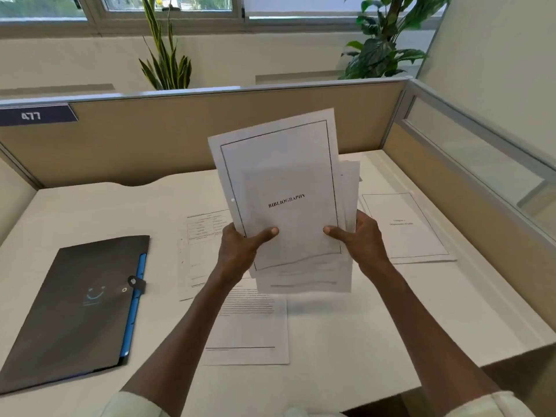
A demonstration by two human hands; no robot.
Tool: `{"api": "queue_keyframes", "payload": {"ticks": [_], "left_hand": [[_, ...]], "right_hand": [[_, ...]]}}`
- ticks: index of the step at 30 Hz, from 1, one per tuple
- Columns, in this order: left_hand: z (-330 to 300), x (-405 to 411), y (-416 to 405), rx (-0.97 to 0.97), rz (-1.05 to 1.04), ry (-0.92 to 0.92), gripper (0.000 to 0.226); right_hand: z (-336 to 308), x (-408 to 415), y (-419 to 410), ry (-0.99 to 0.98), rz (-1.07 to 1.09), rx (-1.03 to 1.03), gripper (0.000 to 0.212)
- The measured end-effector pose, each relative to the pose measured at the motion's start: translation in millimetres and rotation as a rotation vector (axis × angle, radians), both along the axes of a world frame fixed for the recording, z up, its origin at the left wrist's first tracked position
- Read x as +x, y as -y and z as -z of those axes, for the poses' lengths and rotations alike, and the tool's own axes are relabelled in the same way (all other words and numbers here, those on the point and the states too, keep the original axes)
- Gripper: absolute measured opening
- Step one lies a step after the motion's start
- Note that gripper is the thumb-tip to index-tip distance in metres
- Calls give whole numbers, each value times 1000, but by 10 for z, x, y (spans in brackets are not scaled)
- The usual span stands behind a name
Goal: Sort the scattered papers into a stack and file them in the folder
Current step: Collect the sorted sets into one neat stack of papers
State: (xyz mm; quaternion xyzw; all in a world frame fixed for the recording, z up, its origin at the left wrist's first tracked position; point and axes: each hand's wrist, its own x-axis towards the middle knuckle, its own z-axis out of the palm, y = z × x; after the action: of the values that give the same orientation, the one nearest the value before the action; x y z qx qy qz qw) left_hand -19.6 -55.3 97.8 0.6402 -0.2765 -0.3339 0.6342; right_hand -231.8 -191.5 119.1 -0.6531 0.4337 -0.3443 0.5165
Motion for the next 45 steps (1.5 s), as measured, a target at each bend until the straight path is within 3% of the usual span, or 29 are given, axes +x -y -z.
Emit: {"api": "queue_keyframes", "payload": {"ticks": [4,7,11,15,20,22,27,31,35,42,45], "left_hand": [[12,60,-161,-53,-50,118,38],[120,113,-293,-8,-78,153,46],[381,66,-380,81,-12,157,43],[432,91,-346,134,-55,187,34],[293,394,-409,114,-172,230,20],[249,556,-504,69,-233,239,16],[276,934,-757,53,-355,193,39],[383,1131,-974,58,-427,132,29],[450,1181,-1100,82,-481,69,30],[466,1141,-1054,90,-518,31,27],[441,1103,-935,100,-519,41,24]], "right_hand": [[70,153,-139,71,16,-29,28],[269,264,-267,36,8,10,27],[592,417,-497,-42,5,136,35],[640,549,-552,-25,58,144,28],[750,602,-548,-105,233,47,46],[942,602,-656,-274,214,29,54],[1384,705,-1054,-866,-65,-47,93],[1539,666,-1110,-1067,-147,-66,106],[1486,476,-910,-1122,-97,-122,93],[1402,94,-436,-1015,-45,-143,39],[1397,-16,-308,-1038,-12,-142,35]]}}
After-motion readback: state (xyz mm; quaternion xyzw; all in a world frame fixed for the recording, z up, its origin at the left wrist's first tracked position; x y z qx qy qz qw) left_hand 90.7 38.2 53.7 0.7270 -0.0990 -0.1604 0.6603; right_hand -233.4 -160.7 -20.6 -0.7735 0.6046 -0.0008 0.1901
